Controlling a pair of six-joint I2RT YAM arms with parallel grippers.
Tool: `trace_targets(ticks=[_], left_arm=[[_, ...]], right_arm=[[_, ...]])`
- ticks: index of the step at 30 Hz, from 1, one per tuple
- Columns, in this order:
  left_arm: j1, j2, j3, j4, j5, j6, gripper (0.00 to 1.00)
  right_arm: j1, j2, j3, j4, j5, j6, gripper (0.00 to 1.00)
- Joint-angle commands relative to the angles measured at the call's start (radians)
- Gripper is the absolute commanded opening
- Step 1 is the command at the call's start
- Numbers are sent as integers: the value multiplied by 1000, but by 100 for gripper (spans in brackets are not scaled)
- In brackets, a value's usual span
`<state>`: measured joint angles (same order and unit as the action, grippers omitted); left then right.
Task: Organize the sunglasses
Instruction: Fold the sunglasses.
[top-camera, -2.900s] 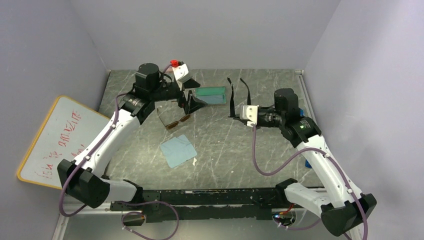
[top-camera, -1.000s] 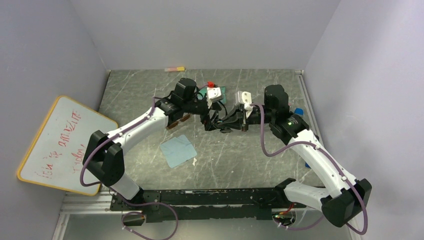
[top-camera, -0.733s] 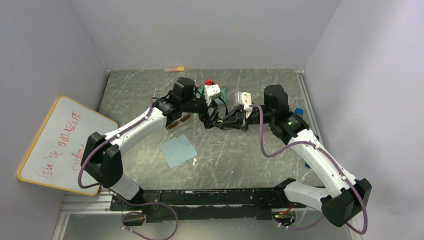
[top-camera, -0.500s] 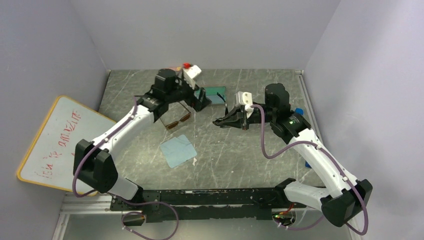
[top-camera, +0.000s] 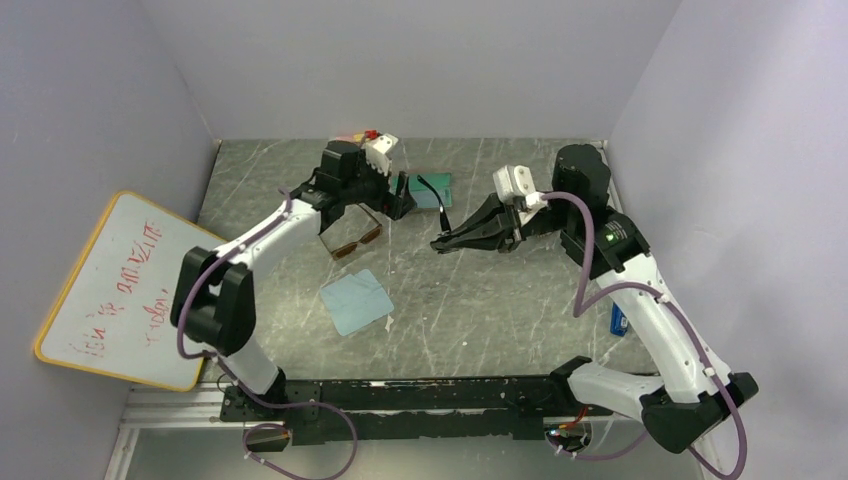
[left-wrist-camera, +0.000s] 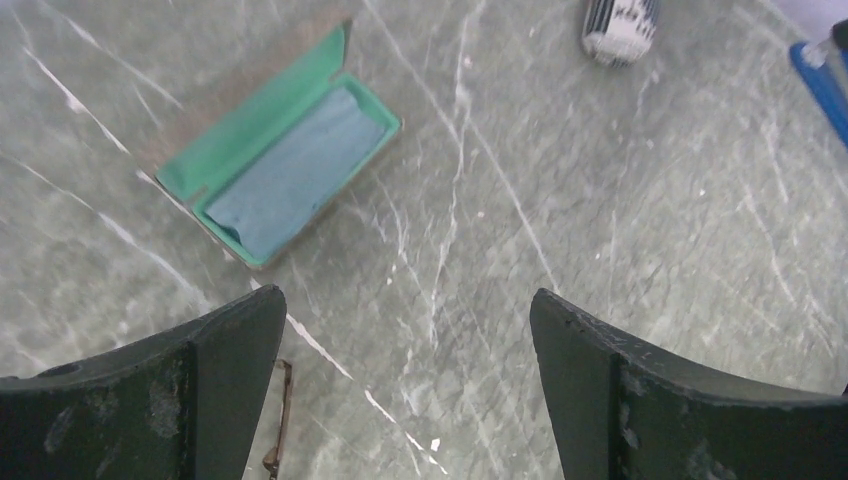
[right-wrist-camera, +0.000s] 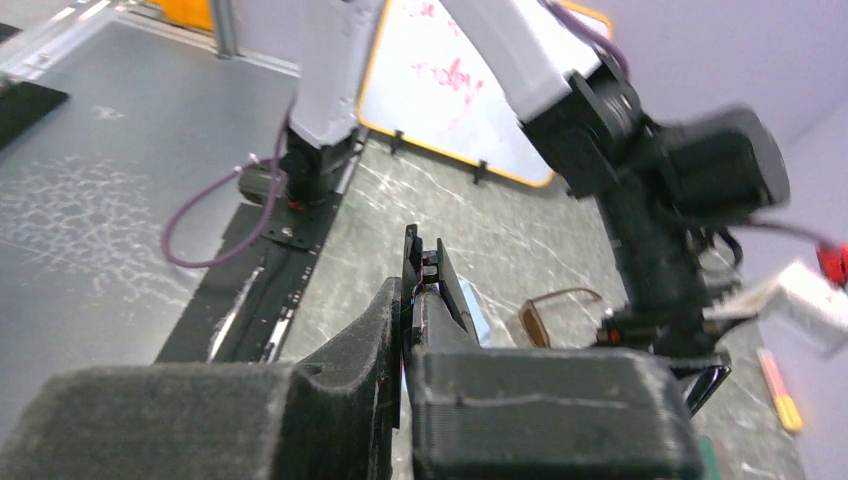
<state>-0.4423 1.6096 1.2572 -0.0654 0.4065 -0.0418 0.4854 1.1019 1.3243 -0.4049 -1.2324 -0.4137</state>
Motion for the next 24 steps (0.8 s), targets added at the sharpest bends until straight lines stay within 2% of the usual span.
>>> trace_targets(ticks=[1, 9, 15, 24], left_arm=[[5, 60, 71, -41, 76, 2, 97], [-4, 94, 110, -106, 186, 81, 97], [-44, 57, 104, -131, 261, 136, 97], [-120, -40, 74, -171, 332, 258, 97]], right_arm=[[-4, -16, 43, -26, -141, 25, 0], [-1, 21, -23, -19, -227, -24, 0], [2, 71, -90, 101, -194, 24, 0], [2, 138, -87, 135, -126, 17, 0]])
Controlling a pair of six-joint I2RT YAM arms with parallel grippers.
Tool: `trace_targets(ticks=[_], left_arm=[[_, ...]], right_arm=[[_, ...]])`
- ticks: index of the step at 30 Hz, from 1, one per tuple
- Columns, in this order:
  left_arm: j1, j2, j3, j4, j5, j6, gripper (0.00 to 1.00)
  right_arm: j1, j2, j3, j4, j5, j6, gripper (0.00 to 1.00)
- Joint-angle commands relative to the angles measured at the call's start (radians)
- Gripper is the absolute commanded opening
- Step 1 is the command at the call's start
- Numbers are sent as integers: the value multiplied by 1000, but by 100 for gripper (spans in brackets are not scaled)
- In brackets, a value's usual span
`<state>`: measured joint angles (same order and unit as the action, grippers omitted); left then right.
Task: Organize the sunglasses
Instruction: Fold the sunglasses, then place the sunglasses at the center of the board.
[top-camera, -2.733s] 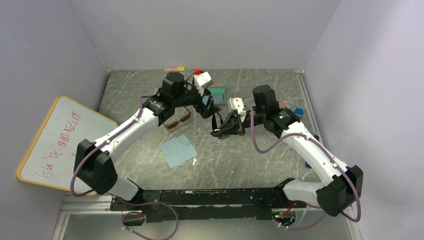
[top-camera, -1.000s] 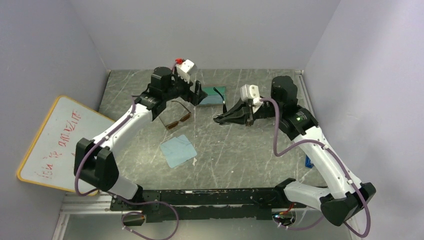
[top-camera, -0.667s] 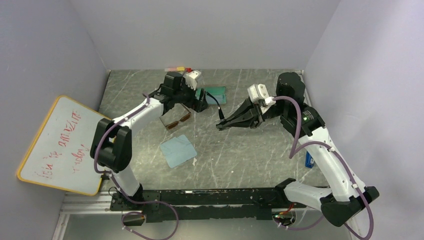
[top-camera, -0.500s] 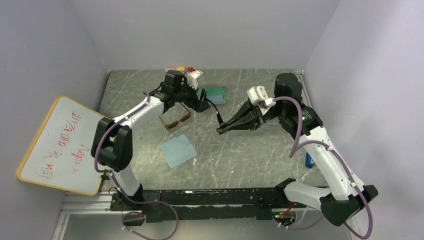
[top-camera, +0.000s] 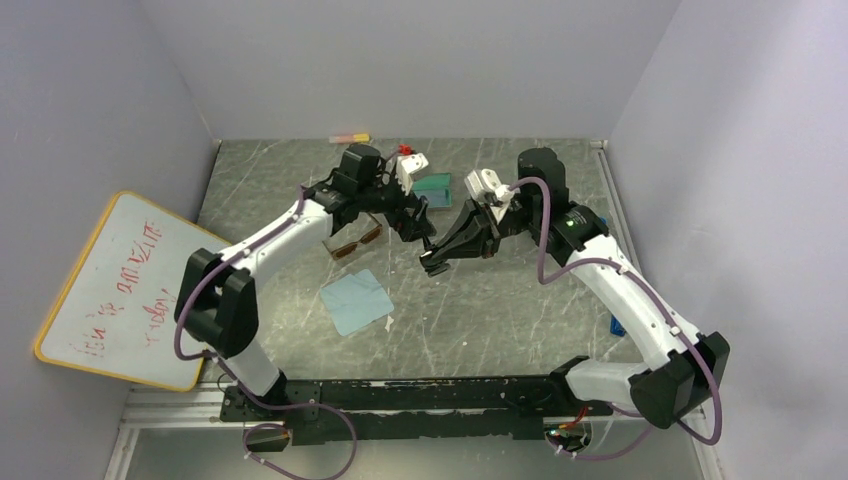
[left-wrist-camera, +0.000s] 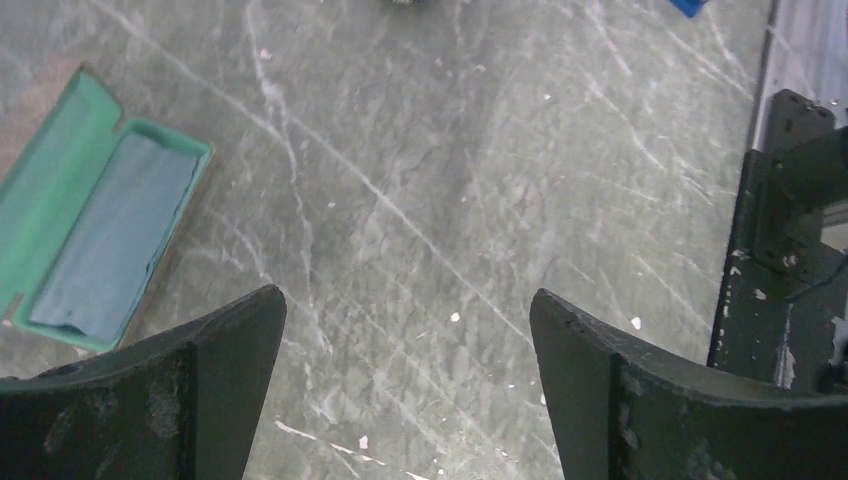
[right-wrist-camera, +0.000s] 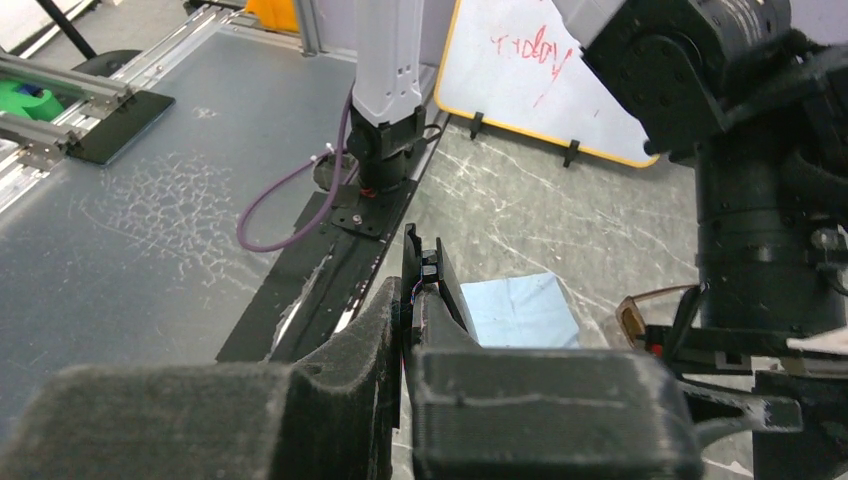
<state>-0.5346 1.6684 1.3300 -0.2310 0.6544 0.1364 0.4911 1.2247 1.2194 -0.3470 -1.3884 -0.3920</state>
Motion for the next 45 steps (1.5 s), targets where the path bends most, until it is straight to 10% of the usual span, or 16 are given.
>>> trace_targets(ticks=[1, 19, 30, 38, 45], left_arm=[[-35, -110, -4, -10, 86, 90, 97], [-109, -191, -41, 28, -250, 103, 97], [120, -210, -66, 145, -430, -94, 97], [145, -231, -88, 119, -456, -28, 97], [200, -265, -151, 108, -432, 35, 97]], right_arm=[[-3, 22, 18, 89, 42, 8, 0], [-3, 82, 44, 176, 224, 153, 0], [2, 12, 10, 15, 626, -88, 0], [46, 242, 4, -44, 1029, -284, 0], [51, 582, 306, -499, 966, -368, 0]])
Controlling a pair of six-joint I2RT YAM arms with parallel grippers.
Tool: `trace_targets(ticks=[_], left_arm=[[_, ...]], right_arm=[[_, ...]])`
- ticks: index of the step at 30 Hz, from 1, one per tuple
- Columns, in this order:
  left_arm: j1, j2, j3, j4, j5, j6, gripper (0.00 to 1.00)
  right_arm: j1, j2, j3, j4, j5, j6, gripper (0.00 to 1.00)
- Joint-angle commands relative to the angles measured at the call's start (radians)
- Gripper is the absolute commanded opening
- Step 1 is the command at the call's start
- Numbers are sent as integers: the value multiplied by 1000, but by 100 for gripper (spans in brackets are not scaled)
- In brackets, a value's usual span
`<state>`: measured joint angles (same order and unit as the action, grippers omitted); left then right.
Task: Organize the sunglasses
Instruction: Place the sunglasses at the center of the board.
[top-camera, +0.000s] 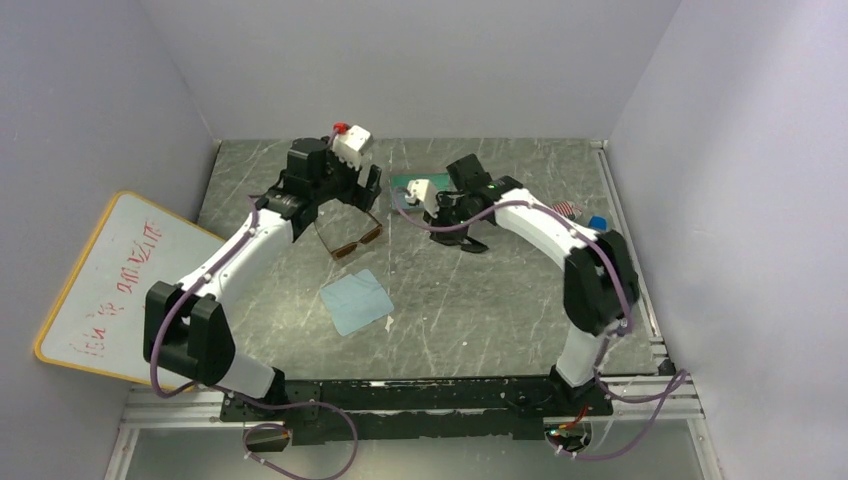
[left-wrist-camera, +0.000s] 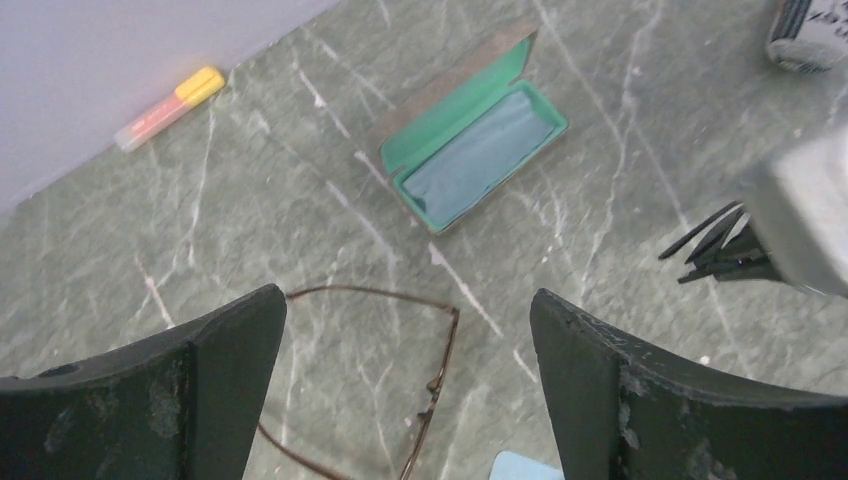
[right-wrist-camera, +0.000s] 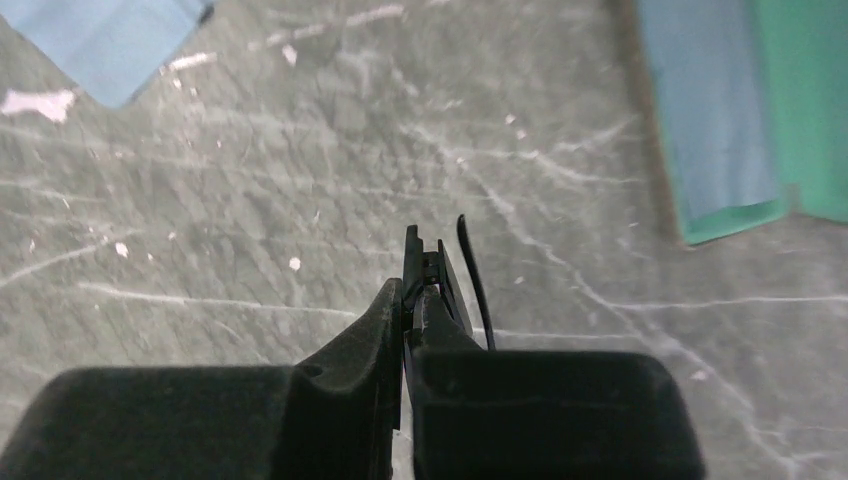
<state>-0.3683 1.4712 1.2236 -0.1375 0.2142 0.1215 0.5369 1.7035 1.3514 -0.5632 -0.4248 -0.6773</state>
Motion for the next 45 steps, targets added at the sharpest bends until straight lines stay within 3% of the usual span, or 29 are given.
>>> trace_targets(ticks=[1, 17, 21, 25, 30, 34, 40, 45], left_arm=[[44, -78, -60, 21, 14, 55, 97], [89, -210, -185, 104, 73, 14, 97], [90, -190, -187, 105, 84, 6, 97], [91, -183, -193, 111, 93, 2, 97], [90, -183, -198, 116, 96, 1, 97], [90, -183, -200, 118, 98, 2, 97], [91, -177, -202, 116, 106, 3, 97], [91, -169, -203, 115, 163, 3, 97]], right_arm=[[5, 138, 206, -325, -10, -87, 0], [15, 509, 521, -668, -136, -159, 4], [17, 512, 526, -647, -134, -147, 16], [18, 484, 512, -620, -126, -140, 36], [20, 430, 487, -576, -111, -125, 52], [23, 394, 464, -535, -71, -113, 58], [29, 404, 432, -474, -7, -81, 60], [30, 462, 497, -550, -73, -101, 60]])
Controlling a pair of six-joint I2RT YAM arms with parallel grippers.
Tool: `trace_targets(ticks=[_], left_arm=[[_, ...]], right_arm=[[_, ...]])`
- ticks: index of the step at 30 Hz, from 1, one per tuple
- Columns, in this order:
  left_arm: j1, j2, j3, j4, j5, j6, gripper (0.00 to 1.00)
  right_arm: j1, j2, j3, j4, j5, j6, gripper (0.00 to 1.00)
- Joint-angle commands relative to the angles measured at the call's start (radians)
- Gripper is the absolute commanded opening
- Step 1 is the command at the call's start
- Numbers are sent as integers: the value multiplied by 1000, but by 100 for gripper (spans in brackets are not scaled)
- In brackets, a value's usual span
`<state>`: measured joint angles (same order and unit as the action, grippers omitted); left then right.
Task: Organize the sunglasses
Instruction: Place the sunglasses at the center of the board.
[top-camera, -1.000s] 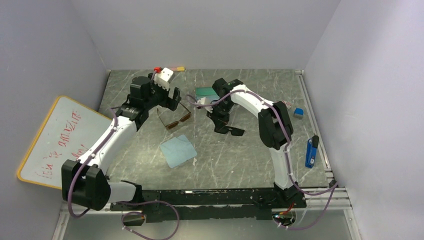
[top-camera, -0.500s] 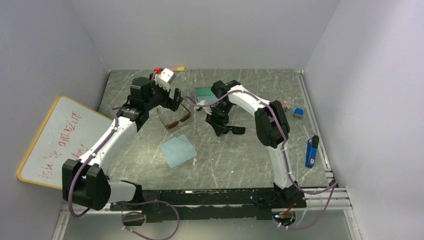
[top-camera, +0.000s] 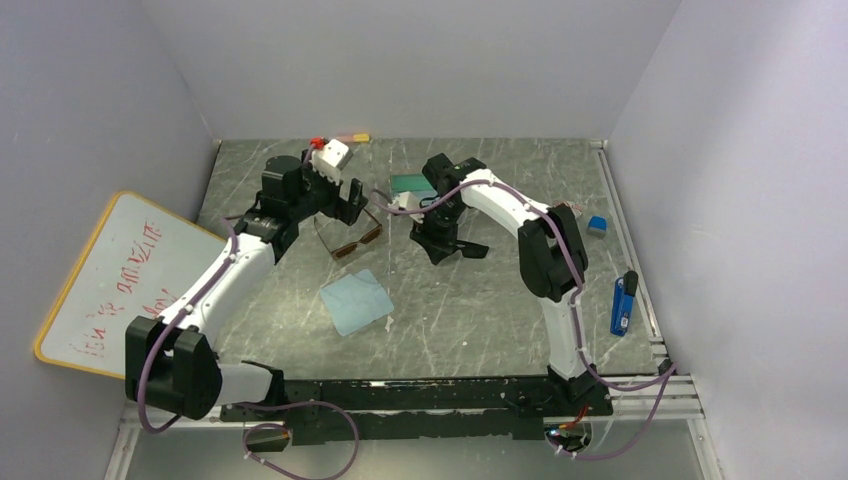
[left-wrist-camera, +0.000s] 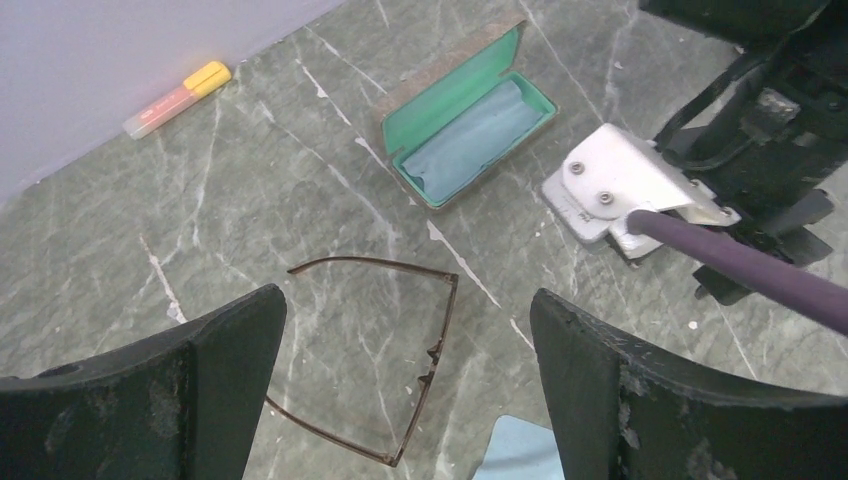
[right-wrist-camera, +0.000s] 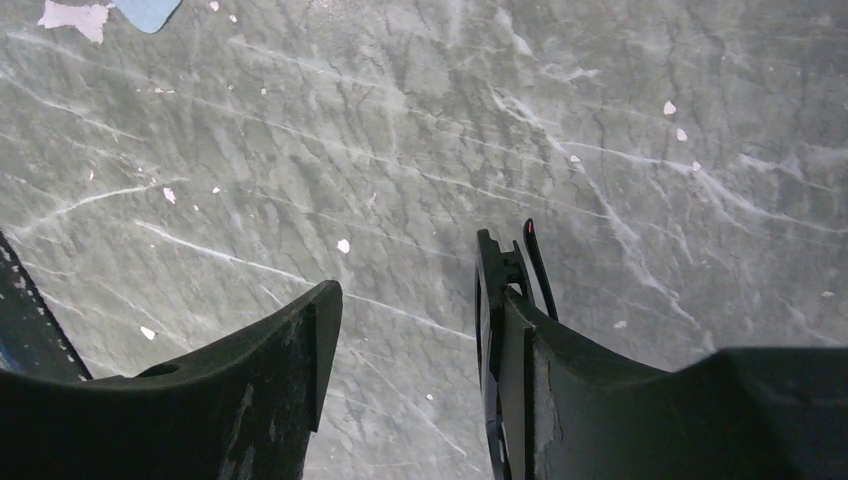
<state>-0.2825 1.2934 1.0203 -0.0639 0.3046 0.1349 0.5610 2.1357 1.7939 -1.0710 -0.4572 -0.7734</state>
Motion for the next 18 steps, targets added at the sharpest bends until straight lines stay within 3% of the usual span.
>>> trace_targets(ticks=[1, 4, 8, 12, 18], left_arm=[[5, 9, -5, 44, 97, -7, 97], [5, 7, -26, 78, 148, -11, 97], [6, 23, -37, 109, 150, -38, 97], [5, 83, -48, 161, 136, -77, 97], [3, 221, 28, 127, 239, -86, 97]], right_arm=[[7, 28, 68, -60, -59, -13, 61], [9, -69, 31, -8, -86, -25, 66], [52, -238, -207, 251, 52, -16, 78], [52, -253, -220, 178, -90, -89, 80], [52, -248, -218, 206, -73, -66, 78]])
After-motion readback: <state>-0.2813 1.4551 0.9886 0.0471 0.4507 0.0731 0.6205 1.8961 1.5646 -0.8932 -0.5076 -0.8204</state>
